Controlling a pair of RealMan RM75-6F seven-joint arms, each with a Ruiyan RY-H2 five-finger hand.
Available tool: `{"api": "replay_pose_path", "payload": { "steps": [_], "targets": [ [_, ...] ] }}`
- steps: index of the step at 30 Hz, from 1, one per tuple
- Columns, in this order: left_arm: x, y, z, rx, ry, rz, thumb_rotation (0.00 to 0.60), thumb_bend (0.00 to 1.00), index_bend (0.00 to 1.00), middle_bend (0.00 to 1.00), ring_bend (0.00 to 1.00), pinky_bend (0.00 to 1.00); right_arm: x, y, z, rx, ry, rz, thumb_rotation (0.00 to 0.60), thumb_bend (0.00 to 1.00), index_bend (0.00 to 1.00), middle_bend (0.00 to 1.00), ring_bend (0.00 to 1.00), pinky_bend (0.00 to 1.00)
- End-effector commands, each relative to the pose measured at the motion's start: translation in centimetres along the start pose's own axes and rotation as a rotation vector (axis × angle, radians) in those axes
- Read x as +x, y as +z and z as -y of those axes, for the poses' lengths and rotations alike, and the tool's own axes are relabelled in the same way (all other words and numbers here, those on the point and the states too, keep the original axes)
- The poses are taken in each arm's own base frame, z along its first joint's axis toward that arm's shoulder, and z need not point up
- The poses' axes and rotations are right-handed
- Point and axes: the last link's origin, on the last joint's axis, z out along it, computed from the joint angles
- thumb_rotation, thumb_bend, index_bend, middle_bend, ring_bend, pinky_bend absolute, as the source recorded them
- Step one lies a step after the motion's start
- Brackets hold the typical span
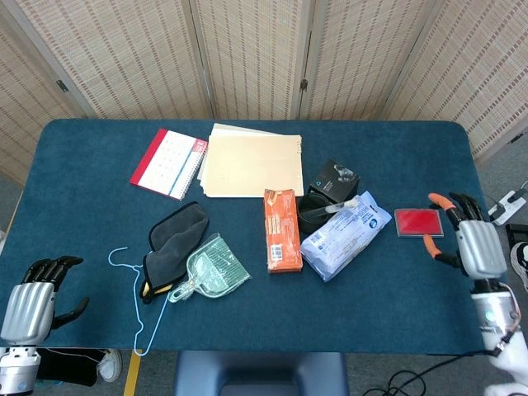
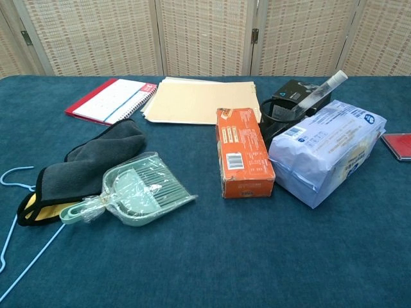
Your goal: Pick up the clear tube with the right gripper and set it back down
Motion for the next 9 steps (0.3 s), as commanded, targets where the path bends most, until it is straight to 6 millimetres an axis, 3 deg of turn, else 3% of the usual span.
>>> {"api": "replay_pose_path", "payload": {
  "steps": [1,5,9],
  "targets": [
    [0.2,0.1,-0.2,-0.005,0.002,-0.008,0.600,0.26,0.29,0.29,0.29,0.22,0.4,-2.8,-0.8,-0.011,-0.013,0.028,0.600,0.33,0.18,0.23,0.08,0.07],
    [0.5,-0.1,-0.5,-0.011,0.007,-0.010,0.600,0.26,0.29,0.29,0.29,0.22,0.5,-5.2,-1.4,-0.017,0.017,0.078,0.600,0.33,0.17,0.18,0.02,0.07],
    [0.7,-0.2,-0.9,-0.020,0.011,-0.005,0.600,0.26,0.29,0.29,0.28,0.22,0.8,-6.1,-1.7,-0.011,0.033,0.086,0.600,0.33,0.15,0.15,0.00,0.07]
  ]
}}
